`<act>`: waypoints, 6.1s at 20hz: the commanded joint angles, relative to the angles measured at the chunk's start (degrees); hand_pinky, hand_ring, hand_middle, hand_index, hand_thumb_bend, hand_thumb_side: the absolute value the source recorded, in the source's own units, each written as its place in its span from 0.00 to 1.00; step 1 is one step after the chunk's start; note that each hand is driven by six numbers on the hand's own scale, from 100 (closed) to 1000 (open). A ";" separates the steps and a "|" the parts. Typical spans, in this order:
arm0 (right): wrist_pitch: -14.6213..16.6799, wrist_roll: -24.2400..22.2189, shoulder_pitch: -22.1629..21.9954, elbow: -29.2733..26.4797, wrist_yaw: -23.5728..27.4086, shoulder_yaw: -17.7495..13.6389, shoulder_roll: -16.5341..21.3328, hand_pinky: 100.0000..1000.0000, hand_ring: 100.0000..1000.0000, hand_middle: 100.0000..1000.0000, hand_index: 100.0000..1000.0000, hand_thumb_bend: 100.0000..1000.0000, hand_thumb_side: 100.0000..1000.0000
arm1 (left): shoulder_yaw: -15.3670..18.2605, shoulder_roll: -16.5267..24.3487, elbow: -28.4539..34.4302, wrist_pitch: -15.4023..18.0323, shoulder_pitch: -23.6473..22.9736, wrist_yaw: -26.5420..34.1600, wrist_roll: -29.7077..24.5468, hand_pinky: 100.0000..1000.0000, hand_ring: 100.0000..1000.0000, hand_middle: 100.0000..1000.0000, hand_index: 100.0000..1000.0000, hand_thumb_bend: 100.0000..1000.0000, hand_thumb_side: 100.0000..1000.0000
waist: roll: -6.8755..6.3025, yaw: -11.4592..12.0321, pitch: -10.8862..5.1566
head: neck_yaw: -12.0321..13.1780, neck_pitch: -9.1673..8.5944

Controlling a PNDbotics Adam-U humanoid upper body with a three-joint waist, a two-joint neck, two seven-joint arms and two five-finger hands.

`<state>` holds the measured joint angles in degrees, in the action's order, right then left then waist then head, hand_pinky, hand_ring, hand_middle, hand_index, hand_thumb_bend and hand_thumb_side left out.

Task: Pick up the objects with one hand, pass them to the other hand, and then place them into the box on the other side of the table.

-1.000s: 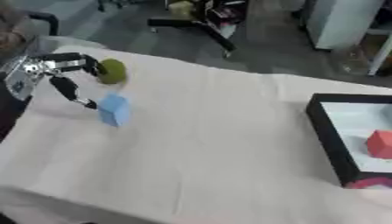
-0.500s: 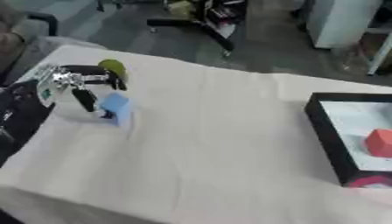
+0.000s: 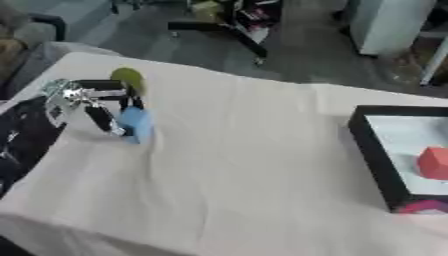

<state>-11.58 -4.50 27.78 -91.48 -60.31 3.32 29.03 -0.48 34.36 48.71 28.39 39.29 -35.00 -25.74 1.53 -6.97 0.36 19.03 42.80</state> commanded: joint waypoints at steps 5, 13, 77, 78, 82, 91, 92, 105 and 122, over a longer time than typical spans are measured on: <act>11.93 -1.60 4.92 -9.12 -4.41 11.47 -9.88 0.81 0.76 0.73 0.95 0.24 0.31 | -1.65 -2.98 8.99 -7.26 1.38 20.29 0.30 0.66 0.46 0.41 0.45 0.47 0.12 | -0.06 0.27 -0.93 | -1.12 0.33; 22.00 -2.76 10.41 -1.64 -14.52 22.38 -22.51 0.93 0.79 0.77 0.84 0.38 0.29 | -11.01 -8.80 10.03 -15.43 4.51 38.63 -5.30 0.68 0.47 0.42 0.46 0.58 0.09 | -0.32 0.70 -0.78 | -2.98 -0.22; 10.77 16.22 14.89 18.04 -9.81 12.18 -12.14 0.70 0.65 0.55 0.32 0.00 0.37 | 1.02 -2.35 16.52 -17.08 -1.49 24.00 6.01 0.79 0.73 0.72 0.75 0.95 0.52 | -0.01 1.39 -0.89 | -16.37 0.14; 8.99 16.90 14.81 20.13 -9.17 10.79 -11.54 0.69 0.65 0.54 0.33 0.00 0.37 | 1.89 -1.66 16.77 -17.39 -2.30 23.48 7.22 0.79 0.72 0.71 0.75 0.95 0.52 | -0.02 1.42 -0.85 | -16.62 0.15; 1.95 19.50 15.03 29.30 -7.18 5.69 -9.77 0.63 0.62 0.52 0.43 0.00 0.38 | 4.46 1.13 15.74 -18.22 -4.88 19.28 11.25 0.79 0.73 0.72 0.76 0.93 0.50 | -0.10 1.54 -0.81 | -16.84 0.24; -3.80 12.21 19.79 47.74 -8.40 1.24 -7.39 0.87 0.80 0.80 1.00 0.44 0.48 | 6.95 4.69 3.87 -19.79 -2.62 -2.91 21.99 0.81 0.75 0.75 0.82 0.87 0.45 | -0.05 1.75 -1.09 | -16.39 0.60; -3.49 9.81 20.50 48.93 -9.98 1.21 -7.07 0.91 0.82 0.83 1.00 0.47 0.49 | 6.98 4.95 1.90 -19.97 -1.65 -5.50 22.79 0.81 0.75 0.75 0.82 0.87 0.45 | -0.04 1.74 -1.13 | -16.22 0.66; 5.35 -21.62 27.34 38.31 -23.62 0.65 -0.63 1.00 0.98 1.00 1.00 0.57 0.33 | 8.30 4.68 -15.36 -17.39 5.79 -18.65 25.15 0.81 0.76 0.75 0.83 0.86 0.41 | 0.96 0.02 -0.71 | -10.87 -0.35; 9.94 -12.75 15.77 0.87 -19.82 2.04 4.45 1.00 0.89 0.92 1.00 0.46 0.34 | 9.82 5.92 -23.33 -26.13 9.35 -25.33 42.40 0.79 0.73 0.71 0.78 0.64 0.32 | 0.87 -4.34 3.01 | 12.47 -6.07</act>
<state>-1.43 -17.81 42.77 -88.54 -80.78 5.74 31.40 8.82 37.57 25.12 2.68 47.18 -59.91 15.66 2.58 -11.33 4.11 30.32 37.77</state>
